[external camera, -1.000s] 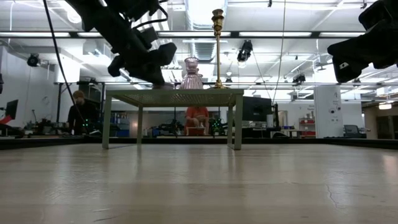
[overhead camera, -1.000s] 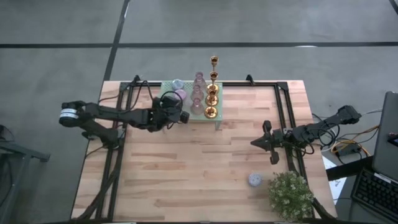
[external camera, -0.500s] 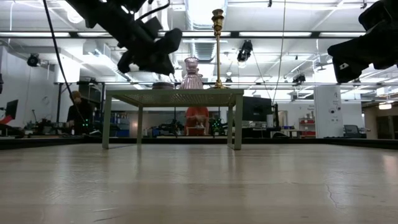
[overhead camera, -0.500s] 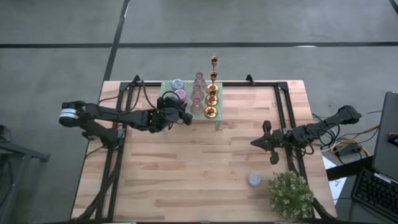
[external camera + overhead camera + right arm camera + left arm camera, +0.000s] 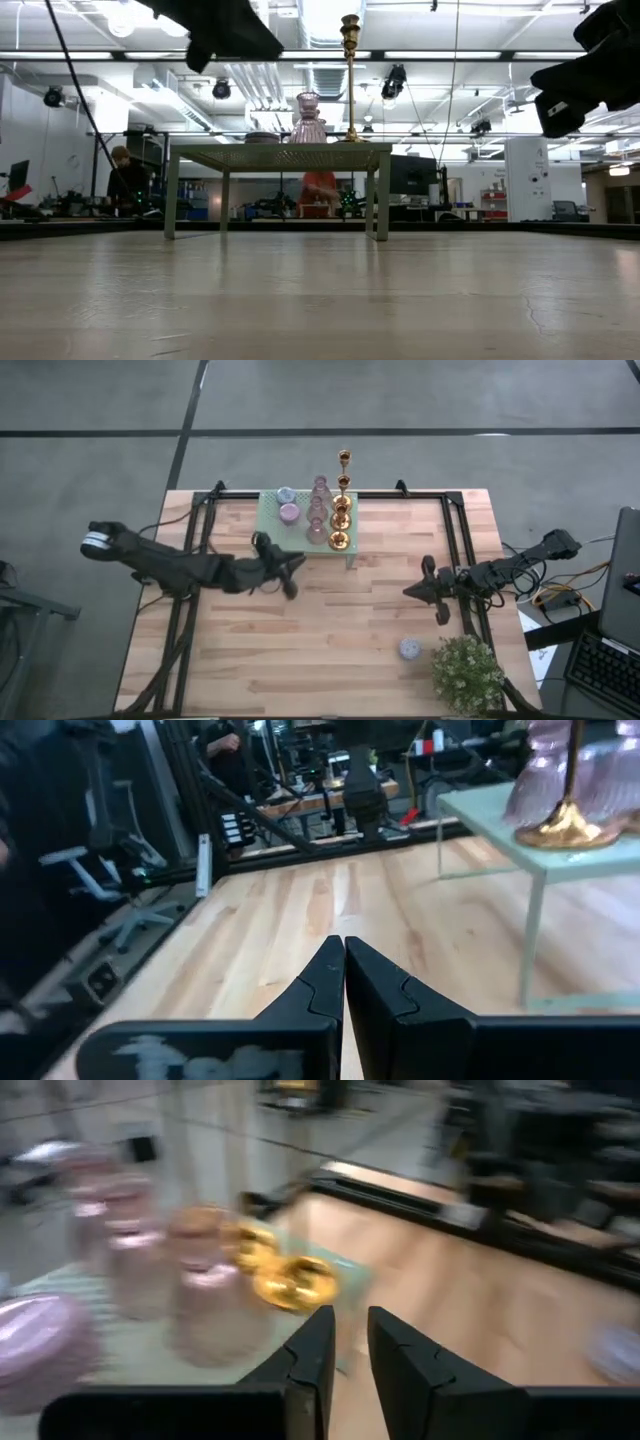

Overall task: Pick & Place candle stick holders
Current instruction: Put the white scented candle on the shelf aligned with the scented candles

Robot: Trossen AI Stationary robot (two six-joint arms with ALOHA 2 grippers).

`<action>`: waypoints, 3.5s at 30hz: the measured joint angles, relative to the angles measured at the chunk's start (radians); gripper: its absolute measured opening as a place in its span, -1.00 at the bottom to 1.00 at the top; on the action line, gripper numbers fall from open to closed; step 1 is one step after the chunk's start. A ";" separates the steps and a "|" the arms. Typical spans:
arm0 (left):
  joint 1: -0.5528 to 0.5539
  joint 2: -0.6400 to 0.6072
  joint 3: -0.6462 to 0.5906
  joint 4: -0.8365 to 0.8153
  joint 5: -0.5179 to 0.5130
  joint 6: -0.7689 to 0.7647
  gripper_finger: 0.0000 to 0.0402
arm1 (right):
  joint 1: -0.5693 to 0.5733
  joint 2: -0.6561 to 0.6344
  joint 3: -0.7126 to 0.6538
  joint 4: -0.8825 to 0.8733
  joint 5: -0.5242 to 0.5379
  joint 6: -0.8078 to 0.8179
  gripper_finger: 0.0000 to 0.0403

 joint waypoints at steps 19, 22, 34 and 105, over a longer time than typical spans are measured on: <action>-0.213 -0.419 -0.500 0.229 0.122 0.041 -0.71 | 0.001 0.241 0.142 0.053 -0.126 0.103 -0.96; -0.213 -0.491 -0.564 0.230 0.124 0.060 -0.71 | 0.001 0.322 0.227 -0.014 -0.163 0.107 -0.96; -0.213 -0.809 -0.710 0.242 0.234 0.154 -0.74 | 0.004 0.677 0.623 -0.555 -0.204 0.238 -0.66; -0.213 -1.089 -0.812 0.124 0.285 0.140 -0.75 | 0.154 1.504 1.113 -0.952 -0.340 0.178 0.52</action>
